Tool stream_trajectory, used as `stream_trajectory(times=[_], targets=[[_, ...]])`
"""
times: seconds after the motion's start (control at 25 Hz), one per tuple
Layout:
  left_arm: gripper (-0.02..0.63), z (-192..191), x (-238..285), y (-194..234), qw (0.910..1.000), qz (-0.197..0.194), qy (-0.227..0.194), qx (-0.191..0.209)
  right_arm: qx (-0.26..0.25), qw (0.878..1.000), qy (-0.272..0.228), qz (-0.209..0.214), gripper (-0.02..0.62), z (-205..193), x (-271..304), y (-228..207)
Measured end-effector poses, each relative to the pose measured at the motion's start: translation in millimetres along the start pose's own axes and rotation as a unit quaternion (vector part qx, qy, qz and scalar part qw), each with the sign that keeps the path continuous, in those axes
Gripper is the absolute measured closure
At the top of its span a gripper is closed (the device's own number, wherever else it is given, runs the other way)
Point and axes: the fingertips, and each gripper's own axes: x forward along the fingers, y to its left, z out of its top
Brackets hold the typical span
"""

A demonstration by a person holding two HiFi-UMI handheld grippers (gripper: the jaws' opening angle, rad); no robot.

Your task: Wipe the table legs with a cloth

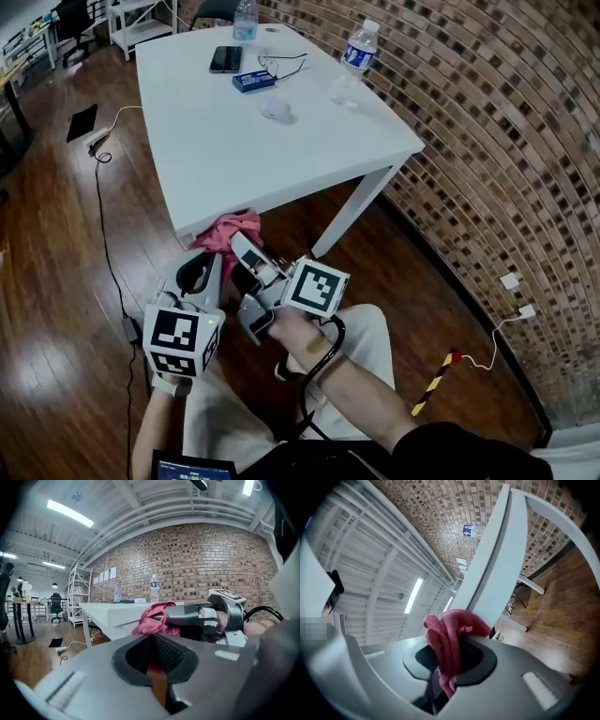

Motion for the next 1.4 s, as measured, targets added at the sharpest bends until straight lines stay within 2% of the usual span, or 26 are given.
stream_trajectory(times=[0.28, 0.4, 0.72, 0.92, 1.04, 1.2, 1.28, 1.4], targets=[[0.612, 18.1, 44.1, -27.8, 0.9993, 0.036, -0.006, -0.001, -0.035, 0.999, 0.031, 0.006, 0.538, 44.3, -14.8, -14.2], [0.612, 25.2, 72.4, -47.3, 0.9993, 0.037, -0.009, 0.007, -0.036, 0.999, 0.028, 0.01, 0.538, 72.9, -29.5, -28.9], [0.611, 44.7, 180.2, -124.3, 0.9989, 0.006, 0.008, 0.046, -0.019, 1.0, -0.013, -0.004, 0.538, 178.8, -92.8, -88.4], [0.612, 53.0, 227.6, -156.6, 0.9956, -0.008, 0.047, 0.081, 0.004, 1.0, -0.017, 0.016, 0.537, 223.5, -116.0, -110.4], [0.612, 51.2, 231.0, -167.7, 0.9877, -0.025, 0.096, 0.121, 0.03, 0.999, -0.01, 0.023, 0.537, 225.7, -125.3, -118.9], [0.611, 61.1, 251.9, -177.2, 0.976, -0.063, 0.145, 0.149, 0.041, 0.999, -0.001, -0.018, 0.538, 244.8, -130.6, -129.2], [0.611, 67.4, 263.2, -184.8, 0.9751, -0.072, 0.144, 0.152, 0.054, 0.998, -0.025, -0.037, 0.54, 257.5, -137.5, -132.0], [0.611, 76.3, 284.5, -205.5, 0.98, -0.069, 0.117, 0.145, 0.047, 0.996, -0.06, -0.048, 0.54, 282.8, -155.8, -137.0]])
